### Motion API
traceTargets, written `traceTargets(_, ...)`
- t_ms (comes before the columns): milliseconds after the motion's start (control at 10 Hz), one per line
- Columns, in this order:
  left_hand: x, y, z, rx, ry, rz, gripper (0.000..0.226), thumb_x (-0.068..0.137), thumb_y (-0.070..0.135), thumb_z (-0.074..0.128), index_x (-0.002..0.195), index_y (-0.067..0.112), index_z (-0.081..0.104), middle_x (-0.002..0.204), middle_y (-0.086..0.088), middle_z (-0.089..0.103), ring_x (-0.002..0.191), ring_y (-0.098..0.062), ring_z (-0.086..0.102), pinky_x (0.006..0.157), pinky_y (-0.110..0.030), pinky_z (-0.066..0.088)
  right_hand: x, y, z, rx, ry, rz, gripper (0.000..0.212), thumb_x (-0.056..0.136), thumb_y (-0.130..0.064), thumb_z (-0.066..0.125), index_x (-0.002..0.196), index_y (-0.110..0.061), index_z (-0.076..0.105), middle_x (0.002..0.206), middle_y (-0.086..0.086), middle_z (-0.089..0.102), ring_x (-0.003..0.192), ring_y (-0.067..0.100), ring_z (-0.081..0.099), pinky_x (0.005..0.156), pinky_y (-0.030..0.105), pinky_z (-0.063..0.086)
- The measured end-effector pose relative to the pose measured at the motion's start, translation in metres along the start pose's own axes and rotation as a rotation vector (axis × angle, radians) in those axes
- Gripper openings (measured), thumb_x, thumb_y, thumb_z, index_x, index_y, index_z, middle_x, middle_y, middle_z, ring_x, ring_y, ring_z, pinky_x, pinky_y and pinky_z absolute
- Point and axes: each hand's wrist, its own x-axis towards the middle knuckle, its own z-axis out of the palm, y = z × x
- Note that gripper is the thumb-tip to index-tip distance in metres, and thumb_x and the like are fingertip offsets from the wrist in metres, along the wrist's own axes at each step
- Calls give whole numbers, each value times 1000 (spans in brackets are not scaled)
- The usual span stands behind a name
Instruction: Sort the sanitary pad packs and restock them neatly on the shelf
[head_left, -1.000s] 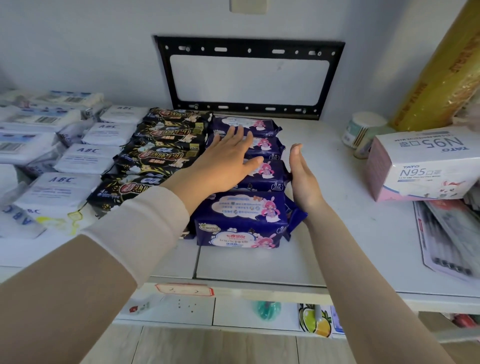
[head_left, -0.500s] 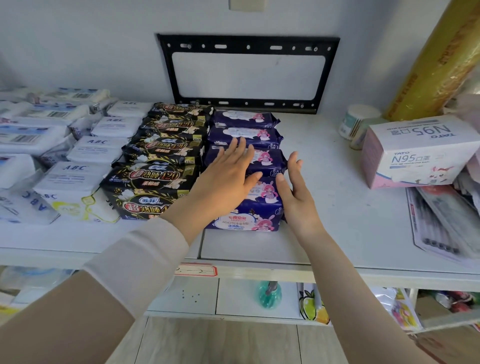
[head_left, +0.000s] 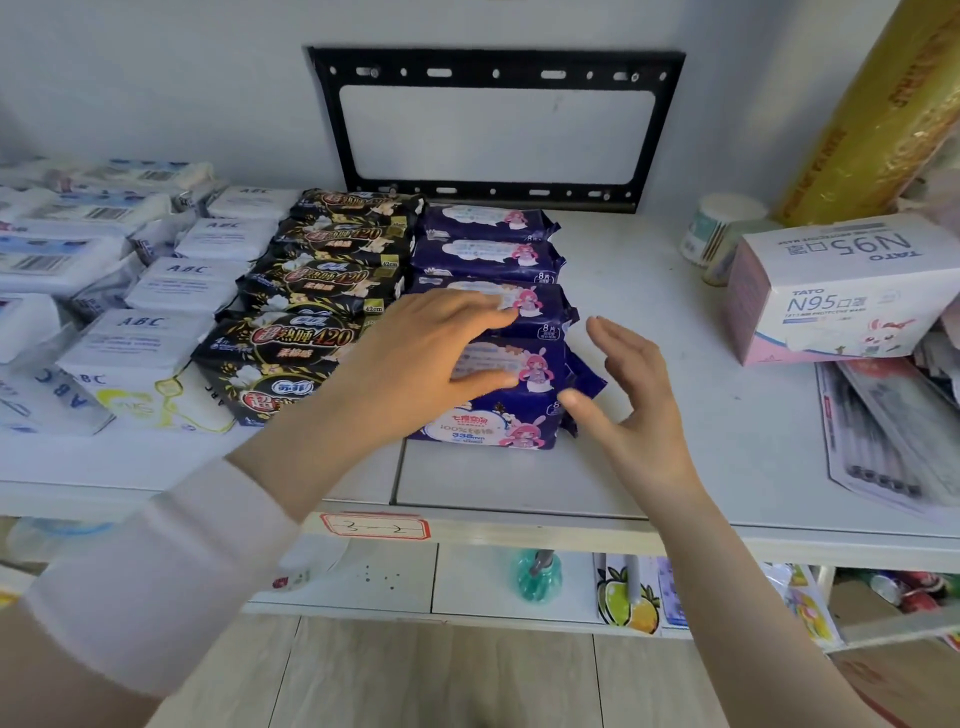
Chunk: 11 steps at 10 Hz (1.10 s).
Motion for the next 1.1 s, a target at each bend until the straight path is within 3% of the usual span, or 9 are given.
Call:
traceTargets(100, -12, -14, -3, 74, -43, 66, 64, 74, 52, 60, 128, 19, 54, 130, -2, 54, 120, -22, 49, 98, -41, 38, -5, 7, -3, 2, -42, -47, 64, 71, -60, 65, 125, -28, 50, 127, 6, 49, 123, 8, 45, 100, 17, 40)
traceTargets(200, -16, -24, 1, 99, -71, 103, 63, 73, 38, 72, 129, 17, 54, 129, -5, 53, 118, -24, 49, 95, -42, 44, -6, 9, 4, 35, -49, -34, 59, 68, -36, 77, 122, -28, 52, 124, 0, 51, 120, 8, 48, 94, 17, 45)
traceTargets(400, -7, -24, 5, 34, -66, 113, 61, 77, 24, 73, 133, 23, 50, 125, -2, 51, 116, -21, 45, 94, -41, 44, -2, 2, 9, 122, -15, 33, 45, 69, -27, 70, 110, -40, 55, 116, -9, 53, 111, 0, 51, 86, 17, 50)
traceTargets(600, -1, -26, 10, 8, -50, 122, 59, 78, 19, 73, 133, 25, 50, 126, 0, 49, 117, -19, 43, 95, -40, 43, -2, 3, 10, 104, 37, 34, 46, 71, -18, 73, 108, -39, 56, 115, -10, 52, 110, -6, 49, 85, 18, 51)
traceTargets(700, -3, -27, 11, 3, -35, 137, 59, 77, 16, 73, 132, 23, 51, 126, -2, 49, 117, -20, 43, 95, -39, 43, -5, 6, 13, 89, 50, 29, 49, 71, -11, 75, 109, -36, 56, 115, -11, 50, 109, -11, 47, 82, 10, 49)
traceTargets(800, -4, -27, 12, 5, -20, 146, 58, 77, 19, 73, 131, 23, 51, 126, -3, 50, 117, -21, 44, 93, -39, 45, -6, 6, 12, 66, 51, 15, 51, 71, -9, 76, 111, -33, 55, 115, -11, 48, 109, -13, 46, 82, 8, 47)
traceTargets(900, -5, -27, 11, -28, -8, 117, 56, 80, 27, 70, 132, 23, 50, 130, 1, 50, 121, -18, 43, 99, -36, 40, -6, 4, 9, 18, 29, -17, 52, 71, -19, 77, 116, -31, 54, 118, -6, 50, 112, -8, 46, 92, 13, 45)
traceTargets(1000, -11, -25, 12, -150, 58, 64, 52, 84, 30, 65, 133, 22, 49, 133, 5, 50, 124, -13, 42, 101, -26, 31, -6, -1, 6, -26, 124, -61, 49, 75, -24, 73, 120, -19, 57, 122, 4, 53, 114, -11, 43, 93, 4, 36)
traceTargets(1100, -18, -19, 10, -234, 141, 11, 45, 87, 26, 62, 131, 20, 51, 132, 4, 52, 123, -12, 44, 101, -23, 30, -6, -16, 8, -99, 210, -105, 43, 77, -24, 68, 118, -13, 59, 119, 2, 54, 111, -13, 43, 94, 1, 30)
